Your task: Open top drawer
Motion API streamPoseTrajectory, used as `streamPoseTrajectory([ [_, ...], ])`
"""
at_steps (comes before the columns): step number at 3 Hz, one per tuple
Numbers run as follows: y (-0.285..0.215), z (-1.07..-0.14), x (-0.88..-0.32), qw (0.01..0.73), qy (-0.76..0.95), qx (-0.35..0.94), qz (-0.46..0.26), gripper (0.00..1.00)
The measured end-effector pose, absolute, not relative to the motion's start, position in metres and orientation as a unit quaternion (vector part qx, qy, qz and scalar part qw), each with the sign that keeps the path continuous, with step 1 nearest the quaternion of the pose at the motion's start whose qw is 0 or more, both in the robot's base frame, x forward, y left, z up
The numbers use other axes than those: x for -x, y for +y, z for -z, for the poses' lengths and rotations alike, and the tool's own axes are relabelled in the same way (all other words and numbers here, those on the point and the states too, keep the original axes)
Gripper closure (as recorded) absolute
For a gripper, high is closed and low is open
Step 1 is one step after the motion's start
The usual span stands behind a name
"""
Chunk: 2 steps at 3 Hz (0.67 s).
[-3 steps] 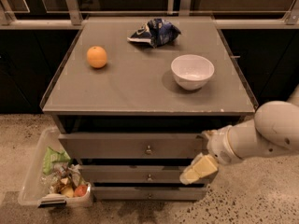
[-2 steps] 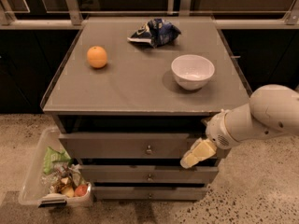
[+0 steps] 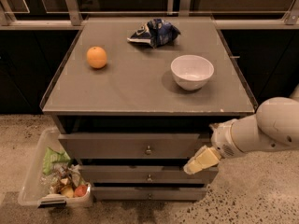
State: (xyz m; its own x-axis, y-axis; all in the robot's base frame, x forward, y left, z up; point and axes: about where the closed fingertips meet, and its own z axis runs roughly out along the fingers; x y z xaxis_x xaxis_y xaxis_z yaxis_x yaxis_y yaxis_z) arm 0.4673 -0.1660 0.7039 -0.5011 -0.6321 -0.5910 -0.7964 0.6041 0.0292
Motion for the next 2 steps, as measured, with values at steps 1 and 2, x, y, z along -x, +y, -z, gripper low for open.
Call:
streamPoseTrajectory([
  [1, -0.180, -0.684, -0.458, 0.276, 0.868, 0.389, -0.136, 0.00],
  [2, -0.183, -0.673, -0.475, 0.300, 0.867, 0.382, -0.113, 0.00],
])
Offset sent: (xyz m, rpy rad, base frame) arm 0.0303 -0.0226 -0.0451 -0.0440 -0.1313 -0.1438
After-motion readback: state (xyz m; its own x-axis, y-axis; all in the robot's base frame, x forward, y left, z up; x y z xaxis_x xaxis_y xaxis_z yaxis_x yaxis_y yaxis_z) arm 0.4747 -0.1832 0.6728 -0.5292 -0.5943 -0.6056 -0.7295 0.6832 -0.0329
